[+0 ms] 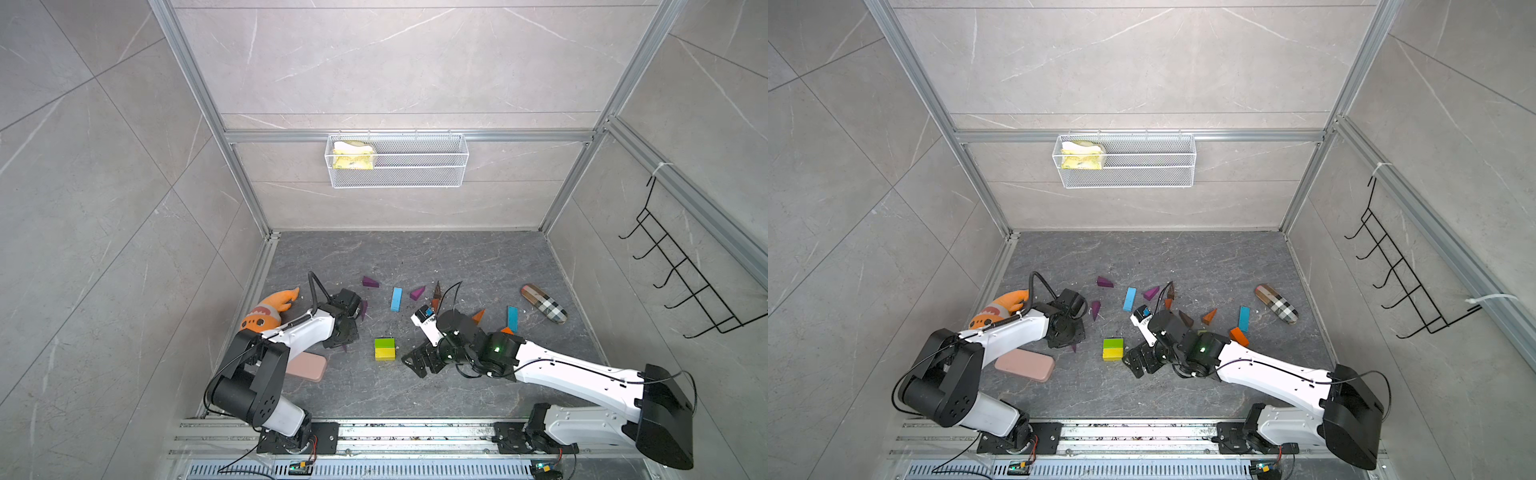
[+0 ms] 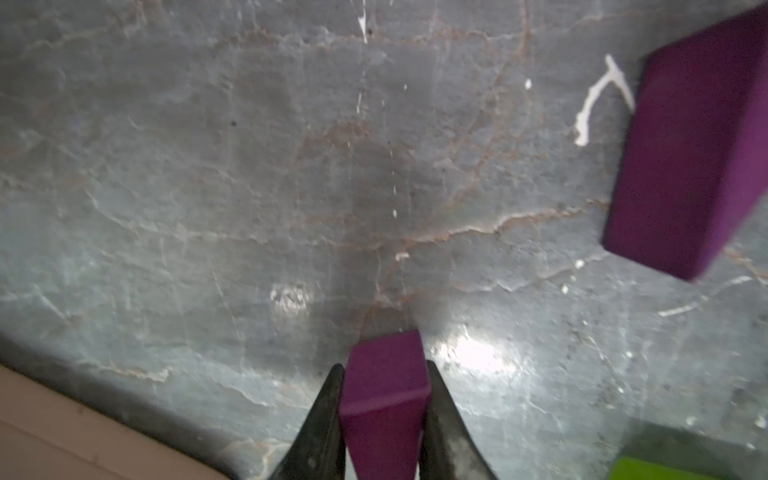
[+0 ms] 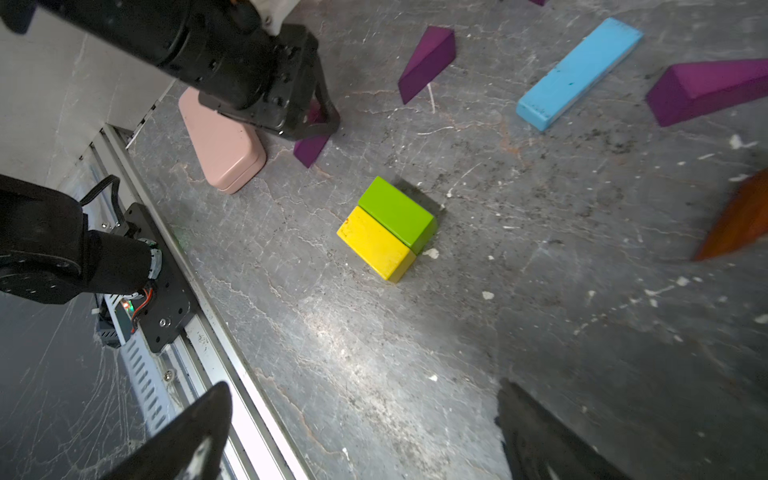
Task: Assemble a small pinwheel with building blocks
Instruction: Pick up the building block from the center of the board, then assemble the building block at the center of the board.
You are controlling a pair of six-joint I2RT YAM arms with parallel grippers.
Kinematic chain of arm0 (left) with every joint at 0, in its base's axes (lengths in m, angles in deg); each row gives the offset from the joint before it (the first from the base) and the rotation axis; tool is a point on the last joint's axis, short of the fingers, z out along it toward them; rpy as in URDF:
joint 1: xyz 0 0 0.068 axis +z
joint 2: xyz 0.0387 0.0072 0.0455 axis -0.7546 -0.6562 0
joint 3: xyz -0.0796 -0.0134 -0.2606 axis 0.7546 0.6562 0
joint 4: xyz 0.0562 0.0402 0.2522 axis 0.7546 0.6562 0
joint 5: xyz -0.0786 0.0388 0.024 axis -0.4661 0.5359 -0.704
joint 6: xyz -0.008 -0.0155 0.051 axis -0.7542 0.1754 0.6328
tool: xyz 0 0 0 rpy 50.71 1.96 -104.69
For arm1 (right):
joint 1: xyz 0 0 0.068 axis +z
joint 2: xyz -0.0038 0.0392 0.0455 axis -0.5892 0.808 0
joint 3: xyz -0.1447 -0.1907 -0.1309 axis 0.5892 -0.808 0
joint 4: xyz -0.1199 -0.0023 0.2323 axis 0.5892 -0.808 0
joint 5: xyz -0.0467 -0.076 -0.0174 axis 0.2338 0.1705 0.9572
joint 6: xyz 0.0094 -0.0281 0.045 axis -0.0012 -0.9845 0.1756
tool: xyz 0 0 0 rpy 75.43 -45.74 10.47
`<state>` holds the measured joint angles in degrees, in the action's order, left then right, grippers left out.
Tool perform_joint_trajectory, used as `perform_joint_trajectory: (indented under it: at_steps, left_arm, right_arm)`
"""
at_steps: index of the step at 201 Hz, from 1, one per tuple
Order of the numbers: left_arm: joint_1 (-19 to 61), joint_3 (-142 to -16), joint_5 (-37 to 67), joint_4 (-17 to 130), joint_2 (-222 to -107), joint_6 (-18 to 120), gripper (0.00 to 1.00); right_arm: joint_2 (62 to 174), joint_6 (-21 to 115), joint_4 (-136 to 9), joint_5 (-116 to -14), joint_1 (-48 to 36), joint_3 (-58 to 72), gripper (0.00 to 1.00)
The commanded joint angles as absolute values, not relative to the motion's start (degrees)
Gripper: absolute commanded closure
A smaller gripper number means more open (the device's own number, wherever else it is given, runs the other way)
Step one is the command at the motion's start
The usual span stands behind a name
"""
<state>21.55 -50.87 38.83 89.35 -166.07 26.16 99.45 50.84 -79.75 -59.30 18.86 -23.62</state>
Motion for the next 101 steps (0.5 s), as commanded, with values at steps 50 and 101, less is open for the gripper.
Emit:
perform_joint_trajectory:
  at_steps: [50, 101]
  left_arm:
    - [14.12, -56.88, 45.03, 87.47, -162.16, 12.75, 0.85]
    - [11.16, -65.54, 47.91, 91.42, -169.91, 8.42, 0.87]
  right_arm:
    - [94.45, 52.85, -82.75, -58.83, 13.72, -26.99, 0.0]
    - [93.14, 52.6, -83.04, -59.3, 13.12, -27.68, 0.0]
